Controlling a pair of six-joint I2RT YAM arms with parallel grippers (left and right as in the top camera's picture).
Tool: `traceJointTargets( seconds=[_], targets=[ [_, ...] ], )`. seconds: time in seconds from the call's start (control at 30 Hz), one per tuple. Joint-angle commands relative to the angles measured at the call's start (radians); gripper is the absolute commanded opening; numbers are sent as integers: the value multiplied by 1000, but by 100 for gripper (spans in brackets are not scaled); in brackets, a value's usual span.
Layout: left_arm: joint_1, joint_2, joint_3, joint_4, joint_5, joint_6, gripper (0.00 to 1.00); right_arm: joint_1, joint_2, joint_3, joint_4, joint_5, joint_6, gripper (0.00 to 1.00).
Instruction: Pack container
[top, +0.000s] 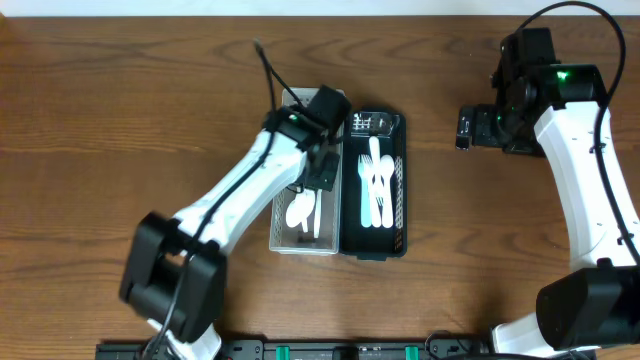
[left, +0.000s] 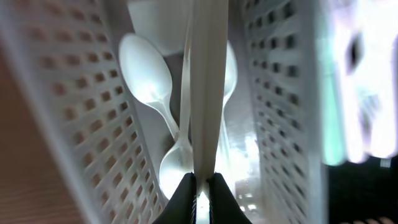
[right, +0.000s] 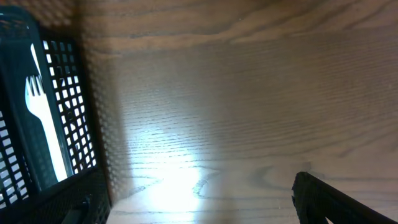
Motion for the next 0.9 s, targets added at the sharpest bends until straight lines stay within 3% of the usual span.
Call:
traceJointTargets(
  seconds=[0.0,0.13,0.2,0.3,0.47,0.67,0.87],
  targets=[
    [0,7,-5,-5,-11,16,6,1,-2,-3,0,-4,-15,99],
    [3,-21,10,-10,-11,25,17,1,-2,-3,5,-4,-14,99],
    [6,-48,24,-13,-15,41,36,1,-2,-3,17,-4,-14,99],
    [23,-106,40,-13,-20,55,76,1,-2,-3,47,-4,-15,99],
    [109,-234,45,-10,-103,73,99,1,-2,-3,135,-4,-15,99],
    [358,-316,45,91,-128,84,98,2,-2,-3,360,-80,-15,99],
    [534,-298,45,186,-124,84,98,2,11,-3,576,-10,-45,99]
  ],
)
